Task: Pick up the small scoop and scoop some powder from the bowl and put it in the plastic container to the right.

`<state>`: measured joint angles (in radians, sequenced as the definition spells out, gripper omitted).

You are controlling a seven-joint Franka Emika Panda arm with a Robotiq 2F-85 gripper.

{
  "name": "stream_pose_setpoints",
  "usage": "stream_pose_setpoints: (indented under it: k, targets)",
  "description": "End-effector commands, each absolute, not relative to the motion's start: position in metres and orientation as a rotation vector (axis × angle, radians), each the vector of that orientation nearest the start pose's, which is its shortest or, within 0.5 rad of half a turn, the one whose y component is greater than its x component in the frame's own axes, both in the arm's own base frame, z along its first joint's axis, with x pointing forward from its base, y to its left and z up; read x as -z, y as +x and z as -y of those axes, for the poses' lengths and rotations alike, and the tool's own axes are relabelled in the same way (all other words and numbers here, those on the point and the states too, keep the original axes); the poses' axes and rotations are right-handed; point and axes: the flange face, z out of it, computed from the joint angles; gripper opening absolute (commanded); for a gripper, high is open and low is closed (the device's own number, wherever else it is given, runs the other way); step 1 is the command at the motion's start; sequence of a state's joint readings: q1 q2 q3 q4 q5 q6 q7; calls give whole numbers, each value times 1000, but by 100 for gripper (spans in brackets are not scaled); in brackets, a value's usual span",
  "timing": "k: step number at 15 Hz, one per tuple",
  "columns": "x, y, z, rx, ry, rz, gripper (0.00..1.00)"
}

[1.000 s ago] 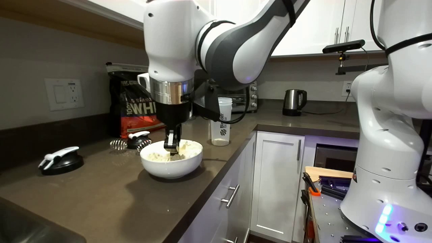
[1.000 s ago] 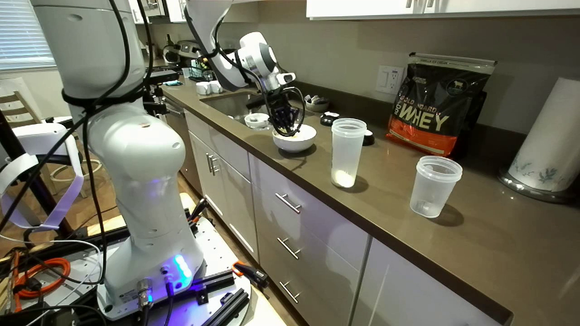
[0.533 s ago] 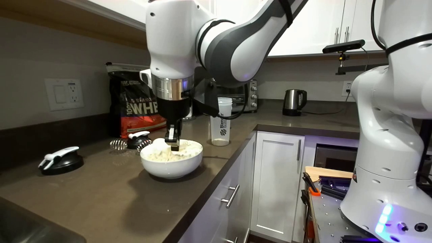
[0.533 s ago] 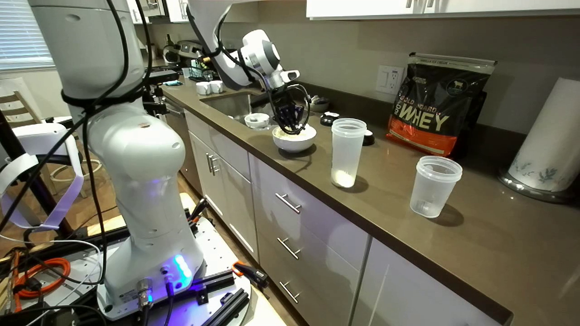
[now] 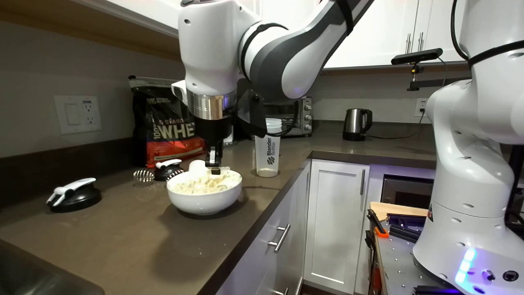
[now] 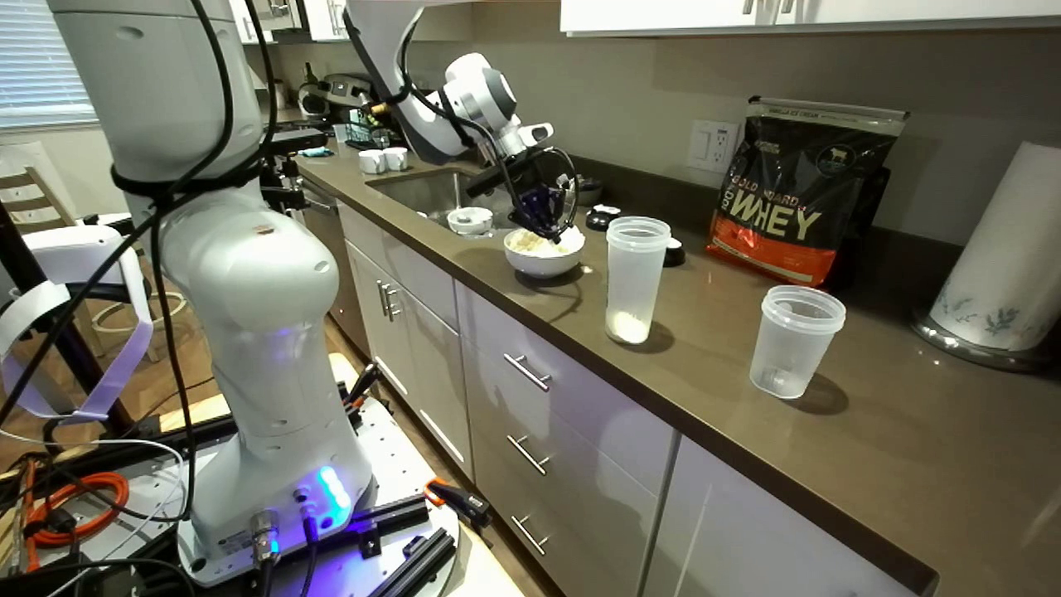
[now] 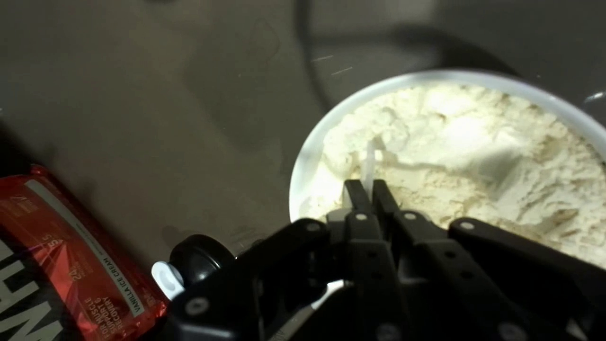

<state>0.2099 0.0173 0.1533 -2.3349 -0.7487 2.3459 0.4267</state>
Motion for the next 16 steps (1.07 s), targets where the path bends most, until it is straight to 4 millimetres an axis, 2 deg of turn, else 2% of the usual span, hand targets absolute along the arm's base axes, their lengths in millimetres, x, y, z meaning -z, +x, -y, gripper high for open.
stream_pose_setpoints:
  k: [1,8,16]
  targets:
    - [-339,482,-165,399,-3551,855,3]
    - [-336,483,-166,385,-3538,846,3]
    - [-324,477,-177,346,-3510,885,3]
